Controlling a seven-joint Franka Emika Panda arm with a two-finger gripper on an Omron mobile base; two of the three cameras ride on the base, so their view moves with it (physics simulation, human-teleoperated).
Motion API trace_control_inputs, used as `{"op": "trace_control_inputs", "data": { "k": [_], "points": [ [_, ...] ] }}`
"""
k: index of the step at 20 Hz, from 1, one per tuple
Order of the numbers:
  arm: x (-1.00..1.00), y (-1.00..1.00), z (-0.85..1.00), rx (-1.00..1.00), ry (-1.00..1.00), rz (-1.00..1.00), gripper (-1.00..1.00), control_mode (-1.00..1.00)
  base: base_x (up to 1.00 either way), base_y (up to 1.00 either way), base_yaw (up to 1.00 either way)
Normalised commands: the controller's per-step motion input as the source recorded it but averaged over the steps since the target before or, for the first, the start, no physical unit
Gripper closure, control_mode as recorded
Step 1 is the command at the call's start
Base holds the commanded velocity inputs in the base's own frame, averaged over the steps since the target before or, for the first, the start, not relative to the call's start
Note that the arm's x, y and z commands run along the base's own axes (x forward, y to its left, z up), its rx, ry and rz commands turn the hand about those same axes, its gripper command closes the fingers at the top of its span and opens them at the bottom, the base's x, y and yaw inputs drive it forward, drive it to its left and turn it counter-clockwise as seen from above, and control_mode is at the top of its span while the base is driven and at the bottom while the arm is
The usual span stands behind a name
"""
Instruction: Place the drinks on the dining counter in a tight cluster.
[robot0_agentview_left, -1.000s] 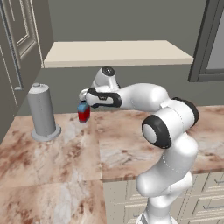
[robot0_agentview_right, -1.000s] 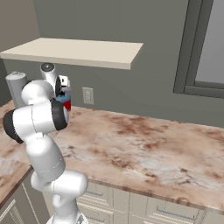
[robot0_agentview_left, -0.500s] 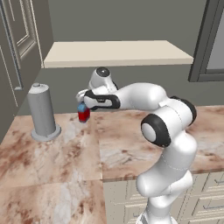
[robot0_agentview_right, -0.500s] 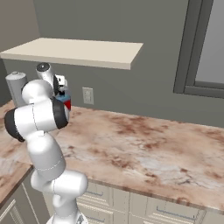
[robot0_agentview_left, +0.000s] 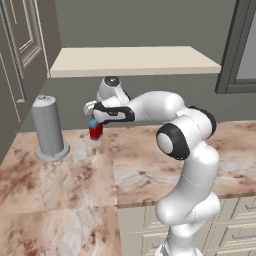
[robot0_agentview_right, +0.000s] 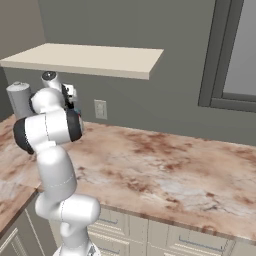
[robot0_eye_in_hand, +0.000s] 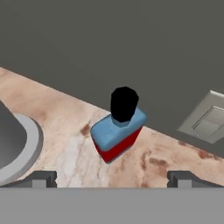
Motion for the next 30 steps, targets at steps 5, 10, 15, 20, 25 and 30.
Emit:
{"op": "trace_control_inputs", "data": {
  "k": [5, 10, 15, 20, 25, 30],
  "points": [
    [0.28, 0.0, 0.0, 0.0, 0.01, 0.0, -1.0, -1.0, 0.0, 0.0, 0.0],
    [0.31, 0.0, -0.03, 0.0, 0.01, 0.0, -1.0, -1.0, 0.0, 0.0, 0.0],
    [0.17, 0.0, -0.26, 0.0, 0.0, 0.0, -1.0, -1.0, 0.0, 0.0, 0.0],
    [0.03, 0.0, -0.17, 0.0, 0.0, 0.0, -1.0, -1.0, 0.0, 0.0, 0.0],
    [0.1, 0.0, 0.0, 0.0, 0.0, 0.0, -1.0, -1.0, 0.0, 0.0, 0.0],
    [0.2, 0.0, 0.0, 0.0, 0.0, 0.0, -1.0, -1.0, 0.0, 0.0, 0.0]
  ]
}}
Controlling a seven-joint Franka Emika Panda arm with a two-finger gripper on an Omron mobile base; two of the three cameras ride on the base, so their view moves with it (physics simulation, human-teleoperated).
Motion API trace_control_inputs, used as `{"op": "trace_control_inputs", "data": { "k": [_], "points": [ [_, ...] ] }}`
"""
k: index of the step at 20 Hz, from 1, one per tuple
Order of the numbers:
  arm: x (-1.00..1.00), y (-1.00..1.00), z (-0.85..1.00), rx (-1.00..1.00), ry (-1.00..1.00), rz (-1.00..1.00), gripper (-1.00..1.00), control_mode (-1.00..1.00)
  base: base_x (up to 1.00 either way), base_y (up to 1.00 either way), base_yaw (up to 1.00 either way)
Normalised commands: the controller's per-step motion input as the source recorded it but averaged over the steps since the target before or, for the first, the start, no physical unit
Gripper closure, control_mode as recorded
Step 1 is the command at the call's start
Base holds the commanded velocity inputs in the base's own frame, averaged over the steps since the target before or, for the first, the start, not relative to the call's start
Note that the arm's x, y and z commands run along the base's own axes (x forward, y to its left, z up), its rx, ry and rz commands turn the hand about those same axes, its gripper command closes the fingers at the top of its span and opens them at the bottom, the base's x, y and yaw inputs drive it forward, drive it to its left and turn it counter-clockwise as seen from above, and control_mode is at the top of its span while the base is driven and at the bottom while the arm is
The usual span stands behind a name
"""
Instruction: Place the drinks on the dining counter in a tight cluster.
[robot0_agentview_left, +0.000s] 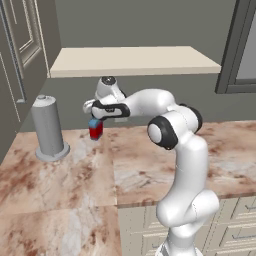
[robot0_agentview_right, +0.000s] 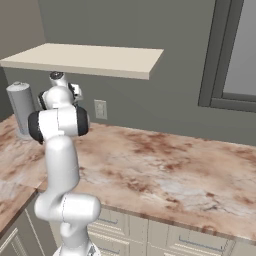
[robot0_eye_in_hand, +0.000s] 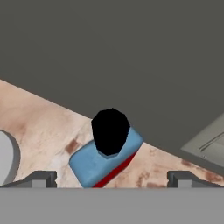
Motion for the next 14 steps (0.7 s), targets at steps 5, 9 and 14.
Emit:
{"op": "trace_control_inputs", "data": {
  "k": [5, 9, 14],
  "points": [
    [0.06, 0.0, 0.0, 0.0, 0.01, 0.0, -1.0, -1.0, 0.0, 0.0, 0.0],
    [0.01, 0.01, 0.0, 0.0, 0.05, 0.0, -1.0, -1.0, 0.0, 0.0, 0.0],
    [0.02, 0.02, -0.03, 0.0, 0.01, 0.01, -1.0, -1.0, 0.0, 0.0, 0.0]
  ]
}}
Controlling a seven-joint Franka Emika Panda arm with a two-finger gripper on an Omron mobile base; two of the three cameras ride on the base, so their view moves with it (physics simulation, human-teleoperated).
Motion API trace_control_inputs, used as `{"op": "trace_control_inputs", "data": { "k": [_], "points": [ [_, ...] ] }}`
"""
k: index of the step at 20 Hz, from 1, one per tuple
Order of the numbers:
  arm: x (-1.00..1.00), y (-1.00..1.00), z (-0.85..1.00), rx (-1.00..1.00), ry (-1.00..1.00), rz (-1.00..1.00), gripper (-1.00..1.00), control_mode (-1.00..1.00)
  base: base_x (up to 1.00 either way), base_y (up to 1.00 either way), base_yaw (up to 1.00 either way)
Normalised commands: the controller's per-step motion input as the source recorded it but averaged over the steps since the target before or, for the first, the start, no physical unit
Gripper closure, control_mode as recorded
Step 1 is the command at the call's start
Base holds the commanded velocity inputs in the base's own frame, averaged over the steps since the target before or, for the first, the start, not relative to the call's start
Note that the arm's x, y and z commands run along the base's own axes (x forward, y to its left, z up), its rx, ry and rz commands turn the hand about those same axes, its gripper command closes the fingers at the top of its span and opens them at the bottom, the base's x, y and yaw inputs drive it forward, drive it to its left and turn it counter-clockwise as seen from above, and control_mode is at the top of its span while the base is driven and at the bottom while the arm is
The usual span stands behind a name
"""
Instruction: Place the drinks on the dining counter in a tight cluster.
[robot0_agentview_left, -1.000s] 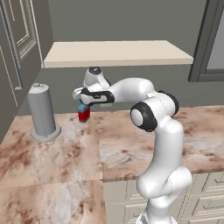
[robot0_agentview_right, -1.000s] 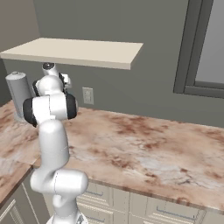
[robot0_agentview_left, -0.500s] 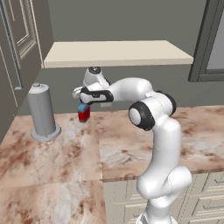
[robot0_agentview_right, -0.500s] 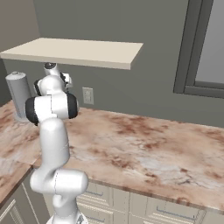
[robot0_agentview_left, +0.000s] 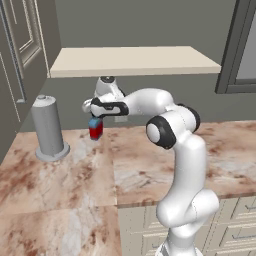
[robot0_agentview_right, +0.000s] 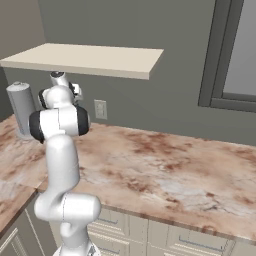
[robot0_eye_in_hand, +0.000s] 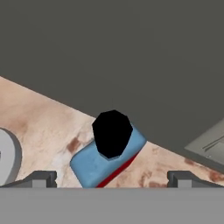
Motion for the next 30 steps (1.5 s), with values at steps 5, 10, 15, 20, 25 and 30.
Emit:
{"op": "trace_control_inputs", "data": {
  "k": [5, 10, 15, 20, 25, 30],
  "points": [
    [0.05, 0.04, -0.24, 0.0, 0.0, 0.0, -1.0, -1.0, 0.0, 0.0, 0.0],
    [0.01, 0.08, -0.28, 0.0, 0.0, 0.0, -1.0, -1.0, 0.0, 0.0, 0.0],
    [0.15, 0.05, 0.0, 0.0, 0.0, 0.0, -1.0, -1.0, 0.0, 0.0, 0.0],
    [0.24, 0.03, 0.0, 0.0, 0.01, 0.0, -1.0, -1.0, 0.0, 0.0, 0.0],
    [0.25, 0.04, 0.0, 0.0, 0.01, 0.0, -1.0, -1.0, 0.0, 0.0, 0.0],
    [0.09, 0.04, -0.05, 0.0, 0.01, 0.0, -1.0, -1.0, 0.0, 0.0, 0.0]
  ]
}}
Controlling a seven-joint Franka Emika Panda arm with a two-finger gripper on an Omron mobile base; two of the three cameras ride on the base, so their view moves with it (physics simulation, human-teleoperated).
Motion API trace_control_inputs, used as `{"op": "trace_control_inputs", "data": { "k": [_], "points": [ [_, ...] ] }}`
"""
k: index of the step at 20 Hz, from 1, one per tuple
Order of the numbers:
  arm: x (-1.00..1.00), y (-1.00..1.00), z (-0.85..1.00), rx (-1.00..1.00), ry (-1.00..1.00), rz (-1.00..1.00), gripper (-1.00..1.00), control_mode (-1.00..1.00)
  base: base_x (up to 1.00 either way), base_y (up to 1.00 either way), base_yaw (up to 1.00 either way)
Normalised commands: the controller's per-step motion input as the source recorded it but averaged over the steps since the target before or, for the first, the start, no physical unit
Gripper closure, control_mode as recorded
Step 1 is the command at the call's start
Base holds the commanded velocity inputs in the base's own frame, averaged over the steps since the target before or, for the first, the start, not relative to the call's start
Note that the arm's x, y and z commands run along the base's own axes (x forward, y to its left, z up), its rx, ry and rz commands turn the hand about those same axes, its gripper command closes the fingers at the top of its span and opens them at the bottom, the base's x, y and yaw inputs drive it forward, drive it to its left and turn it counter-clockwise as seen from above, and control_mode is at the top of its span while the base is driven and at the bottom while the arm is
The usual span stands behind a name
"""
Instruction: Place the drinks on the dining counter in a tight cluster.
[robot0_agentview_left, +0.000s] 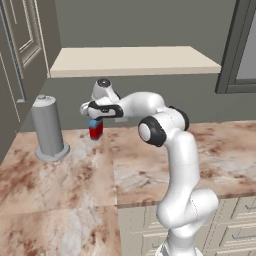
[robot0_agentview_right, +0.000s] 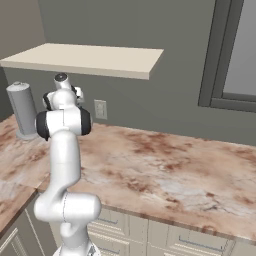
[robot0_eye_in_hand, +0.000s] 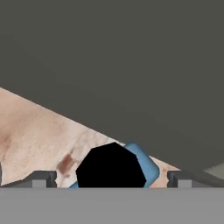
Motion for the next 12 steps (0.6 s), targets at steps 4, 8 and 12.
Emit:
{"op": "trace_control_inputs", "data": {
  "k": [4, 8, 12],
  "points": [
    [0.03, 0.07, -0.15, 0.0, 0.0, 0.0, -1.0, -1.0, 0.0, 0.0, 0.0],
    [0.0, 0.0, 0.0, 0.0, 0.0, 0.0, -1.0, -1.0, 0.0, 0.0, 0.0],
    [0.0, 0.0, 0.0, 0.0, 0.0, 0.0, -1.0, -1.0, 0.0, 0.0, 0.0]
  ]
}}
